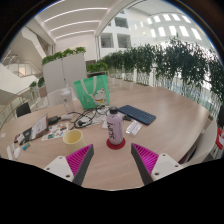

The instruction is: Pour water

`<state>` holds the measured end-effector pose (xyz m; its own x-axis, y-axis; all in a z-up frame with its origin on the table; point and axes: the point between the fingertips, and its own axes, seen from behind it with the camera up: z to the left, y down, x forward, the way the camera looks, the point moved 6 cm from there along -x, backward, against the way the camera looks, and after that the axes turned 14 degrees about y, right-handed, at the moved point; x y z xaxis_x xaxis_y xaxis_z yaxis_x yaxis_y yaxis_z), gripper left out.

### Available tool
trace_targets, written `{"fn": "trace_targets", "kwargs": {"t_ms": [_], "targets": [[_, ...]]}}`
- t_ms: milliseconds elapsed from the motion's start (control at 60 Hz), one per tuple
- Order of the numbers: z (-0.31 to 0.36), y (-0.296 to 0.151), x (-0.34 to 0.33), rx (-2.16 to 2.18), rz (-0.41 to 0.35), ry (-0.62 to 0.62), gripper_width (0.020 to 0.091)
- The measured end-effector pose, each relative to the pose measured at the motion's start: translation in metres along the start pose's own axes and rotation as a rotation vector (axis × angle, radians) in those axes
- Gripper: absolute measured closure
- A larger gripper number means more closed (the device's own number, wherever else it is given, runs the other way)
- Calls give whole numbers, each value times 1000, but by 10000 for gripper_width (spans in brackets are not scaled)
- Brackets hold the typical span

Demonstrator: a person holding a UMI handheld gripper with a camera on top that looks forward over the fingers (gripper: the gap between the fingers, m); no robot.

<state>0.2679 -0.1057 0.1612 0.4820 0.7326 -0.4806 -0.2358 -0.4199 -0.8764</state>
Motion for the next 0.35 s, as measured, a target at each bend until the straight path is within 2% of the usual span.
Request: {"fn": "trace_targets", "kwargs": {"t_ms": [350], "targets": [[22, 3, -233, 7, -68, 53, 270]]}}
